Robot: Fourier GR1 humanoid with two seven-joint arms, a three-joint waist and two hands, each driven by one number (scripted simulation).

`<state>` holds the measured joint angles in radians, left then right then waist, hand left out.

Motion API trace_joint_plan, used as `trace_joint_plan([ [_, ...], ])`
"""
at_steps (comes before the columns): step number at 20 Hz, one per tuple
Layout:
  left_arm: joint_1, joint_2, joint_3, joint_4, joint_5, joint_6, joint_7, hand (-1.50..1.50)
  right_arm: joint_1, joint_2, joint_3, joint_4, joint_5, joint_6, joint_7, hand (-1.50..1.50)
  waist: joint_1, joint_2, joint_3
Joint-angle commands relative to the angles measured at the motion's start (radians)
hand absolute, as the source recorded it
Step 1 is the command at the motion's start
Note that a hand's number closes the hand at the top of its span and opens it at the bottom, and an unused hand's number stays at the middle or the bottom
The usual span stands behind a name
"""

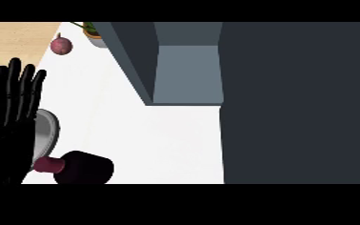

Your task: Pick up the wine, place it into the cabinet and close the cabinet

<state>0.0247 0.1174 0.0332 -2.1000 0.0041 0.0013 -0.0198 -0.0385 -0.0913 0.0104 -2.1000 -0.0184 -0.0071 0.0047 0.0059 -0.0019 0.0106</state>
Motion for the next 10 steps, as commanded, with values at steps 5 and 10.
trace_joint_plan([
  [5,0.301,-0.080,-0.215,-0.261,-0.119,-0.007,0.020,-1.50,0.177,-0.037,-0.029,-0.121,-0.098,0.101,-0.004,-1.50,-0.003,-0.003,-0.010],
  [10,0.412,-0.116,-0.376,-0.246,0.110,0.050,0.088,-1.50,0.217,-0.080,0.052,-0.150,-0.209,0.204,0.120,-1.50,0.002,-0.005,-0.010],
])
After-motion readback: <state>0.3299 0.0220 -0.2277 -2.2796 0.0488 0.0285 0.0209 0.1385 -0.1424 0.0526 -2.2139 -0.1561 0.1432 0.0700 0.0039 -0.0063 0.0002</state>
